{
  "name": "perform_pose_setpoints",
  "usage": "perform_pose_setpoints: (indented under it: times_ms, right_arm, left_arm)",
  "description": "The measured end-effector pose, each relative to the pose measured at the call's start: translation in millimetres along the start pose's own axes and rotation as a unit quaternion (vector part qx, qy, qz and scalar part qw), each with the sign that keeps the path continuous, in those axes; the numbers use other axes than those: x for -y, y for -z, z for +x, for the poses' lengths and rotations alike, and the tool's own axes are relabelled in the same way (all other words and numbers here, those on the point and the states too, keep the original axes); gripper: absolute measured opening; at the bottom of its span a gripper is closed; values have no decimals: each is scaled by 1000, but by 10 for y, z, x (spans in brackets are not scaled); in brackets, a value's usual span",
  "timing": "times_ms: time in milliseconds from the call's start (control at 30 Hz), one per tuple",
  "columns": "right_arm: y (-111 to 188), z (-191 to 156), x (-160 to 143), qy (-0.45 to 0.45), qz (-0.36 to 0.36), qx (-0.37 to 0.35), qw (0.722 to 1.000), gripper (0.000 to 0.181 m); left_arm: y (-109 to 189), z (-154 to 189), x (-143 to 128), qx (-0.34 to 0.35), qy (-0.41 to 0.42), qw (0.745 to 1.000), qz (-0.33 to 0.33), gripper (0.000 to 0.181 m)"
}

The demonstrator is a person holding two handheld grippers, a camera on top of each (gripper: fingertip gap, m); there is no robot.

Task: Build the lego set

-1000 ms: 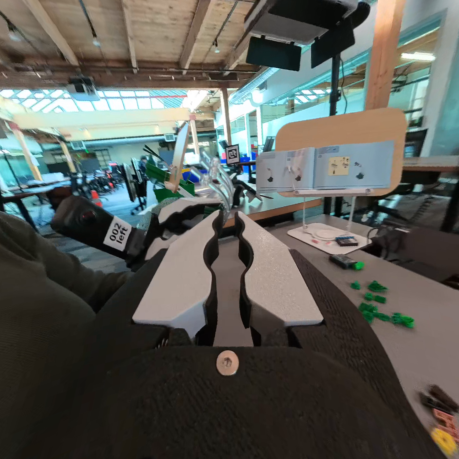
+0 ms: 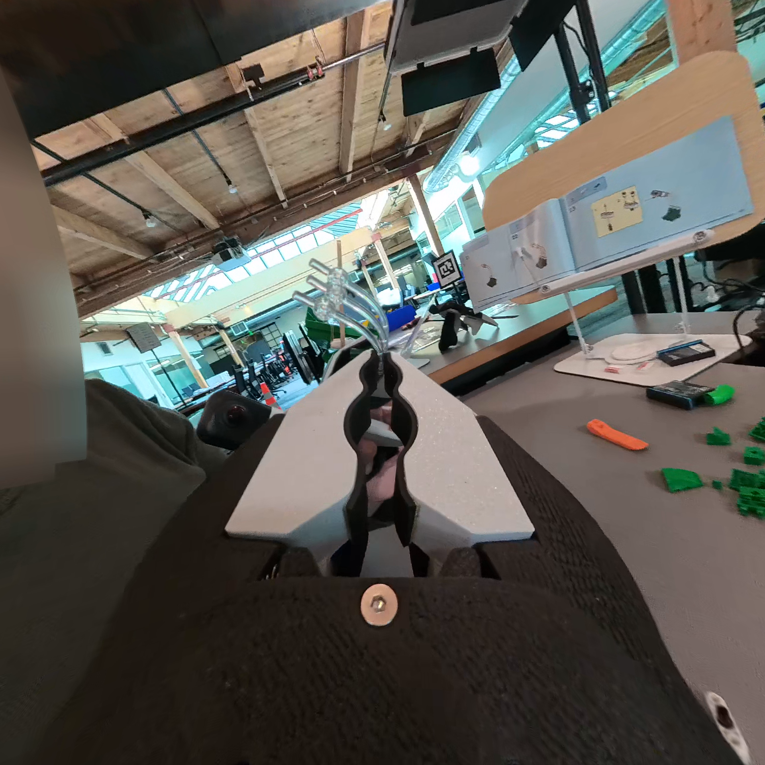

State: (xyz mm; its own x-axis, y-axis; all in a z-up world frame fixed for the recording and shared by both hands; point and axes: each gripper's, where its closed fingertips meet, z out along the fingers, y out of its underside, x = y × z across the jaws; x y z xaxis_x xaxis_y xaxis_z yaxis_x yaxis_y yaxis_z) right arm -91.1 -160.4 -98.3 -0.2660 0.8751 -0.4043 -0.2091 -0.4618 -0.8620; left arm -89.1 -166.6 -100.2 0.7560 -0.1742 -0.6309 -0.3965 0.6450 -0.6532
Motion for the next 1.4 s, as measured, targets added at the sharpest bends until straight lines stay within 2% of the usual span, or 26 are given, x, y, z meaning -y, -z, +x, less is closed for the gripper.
perform_pose_setpoints:
  times_ms: [300, 600, 867, 1000, 1200, 1300, 1400]
  right_arm:
    - [7, -52, 14, -11, 16, 1, 1000, 2]
    - [20, -14, -27, -50, 30, 3, 998, 2]
    - [76, 166, -53, -15, 13, -39, 999, 1]
    - [132, 248, -76, -21, 0, -46, 999, 2]
    - [142, 364, -170, -20, -28, -68, 997, 2]
    - [148, 422, -230, -10, -47, -79, 996, 1]
    - [296, 593, -286, 57, -88, -119, 987, 10]
  left_arm:
    - [1, -4, 98, 8, 4, 1000, 16, 22]
    - [-17, -8, 80, 9, 23, 999, 22, 22]
    - [-64, 33, -124, -18, 25, 999, -16, 22]
    - [-99, 81, -273, -35, 20, 998, -55, 42]
    - [-74, 158, -409, -47, 14, 995, -85, 22]
    - [-46, 184, -484, -44, 1, 994, -98, 22]
    - [-12, 247, -640, -45, 38, 990, -126, 22]
